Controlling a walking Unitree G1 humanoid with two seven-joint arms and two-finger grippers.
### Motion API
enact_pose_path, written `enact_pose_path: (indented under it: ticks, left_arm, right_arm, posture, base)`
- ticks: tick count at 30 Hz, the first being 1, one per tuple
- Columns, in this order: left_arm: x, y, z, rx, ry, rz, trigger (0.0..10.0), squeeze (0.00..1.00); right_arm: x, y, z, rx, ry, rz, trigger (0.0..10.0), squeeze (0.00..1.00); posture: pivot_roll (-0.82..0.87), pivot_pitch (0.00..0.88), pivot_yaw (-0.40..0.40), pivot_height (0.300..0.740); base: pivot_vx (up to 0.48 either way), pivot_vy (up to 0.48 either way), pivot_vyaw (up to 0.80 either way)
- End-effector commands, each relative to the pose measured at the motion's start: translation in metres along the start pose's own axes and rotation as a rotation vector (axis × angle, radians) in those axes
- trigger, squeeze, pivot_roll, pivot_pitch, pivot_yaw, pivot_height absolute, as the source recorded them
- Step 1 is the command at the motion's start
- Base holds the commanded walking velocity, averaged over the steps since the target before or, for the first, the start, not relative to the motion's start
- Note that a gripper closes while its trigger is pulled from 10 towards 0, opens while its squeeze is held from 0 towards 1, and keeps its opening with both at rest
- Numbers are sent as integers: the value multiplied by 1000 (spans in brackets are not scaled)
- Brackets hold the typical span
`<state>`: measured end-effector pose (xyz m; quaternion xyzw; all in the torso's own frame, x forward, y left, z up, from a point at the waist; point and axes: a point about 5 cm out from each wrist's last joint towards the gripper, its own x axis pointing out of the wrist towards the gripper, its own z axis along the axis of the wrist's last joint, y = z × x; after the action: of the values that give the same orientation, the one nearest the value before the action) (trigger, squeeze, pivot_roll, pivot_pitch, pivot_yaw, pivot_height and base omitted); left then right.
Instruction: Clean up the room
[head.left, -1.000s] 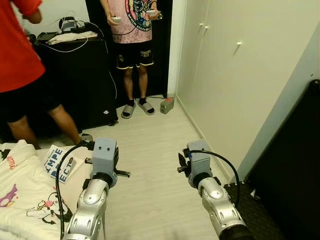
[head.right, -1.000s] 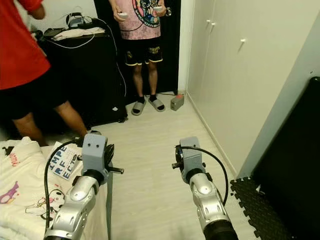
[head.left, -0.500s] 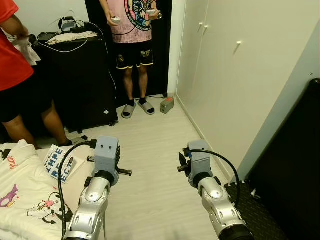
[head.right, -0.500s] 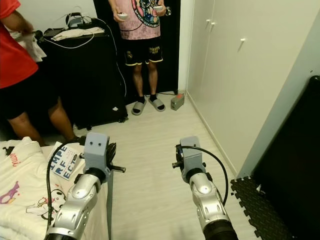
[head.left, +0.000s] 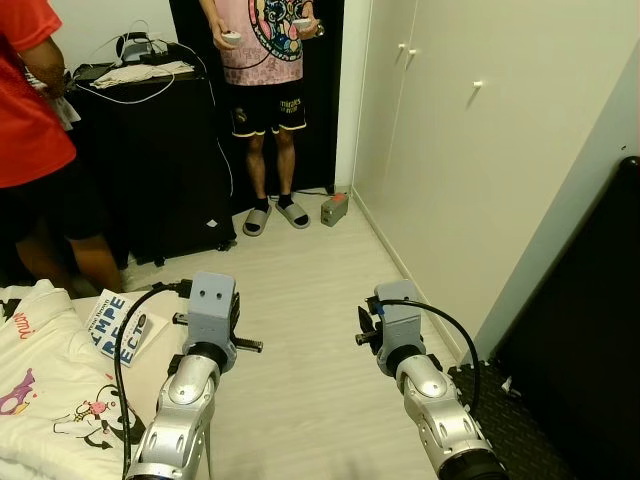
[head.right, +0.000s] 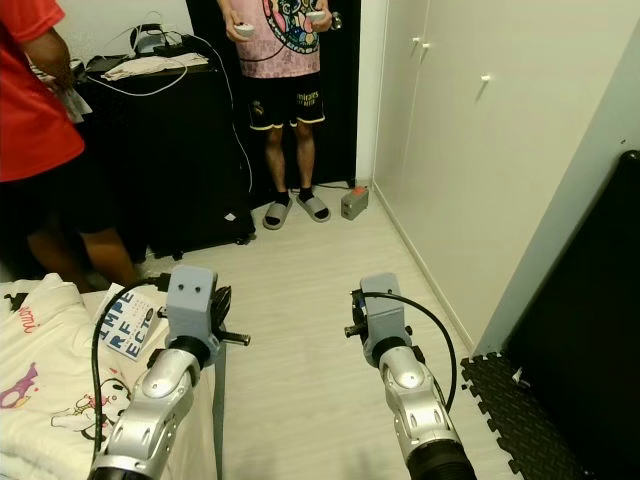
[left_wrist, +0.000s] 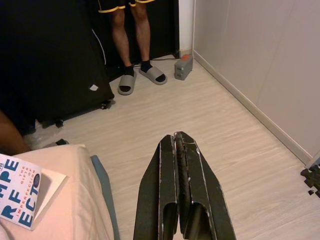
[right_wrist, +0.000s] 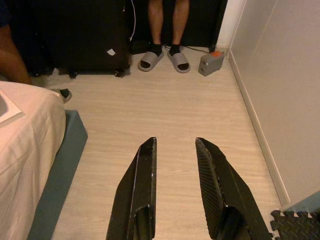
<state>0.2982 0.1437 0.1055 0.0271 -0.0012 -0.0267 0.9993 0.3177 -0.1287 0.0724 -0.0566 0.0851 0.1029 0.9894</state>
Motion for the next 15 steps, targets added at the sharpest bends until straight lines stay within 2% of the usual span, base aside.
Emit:
enact_pose_path:
  ticks: [1, 10, 15]
  left_arm:
    - [0, 1, -4, 0, 19, -1, 10000, 0]
    - [-1, 3, -8, -2, 30, 22, 10000, 0]
    - [-1, 0, -5, 11, 24, -7, 10000, 0]
  right_arm:
    - [-2, 1, -2, 10, 11, -1, 10000, 0]
    - [-2, 0, -6, -6, 26, 5, 10000, 0]
    - [-1, 0, -2, 24, 18, 5, 10000, 0]
  posture:
    - [-64, 77, 21, 740]
    - [-66, 76, 21, 740]
    - [-57, 77, 14, 740]
  base:
    - [0, 0, 0]
    - [0, 0, 0]
    - [0, 0, 0]
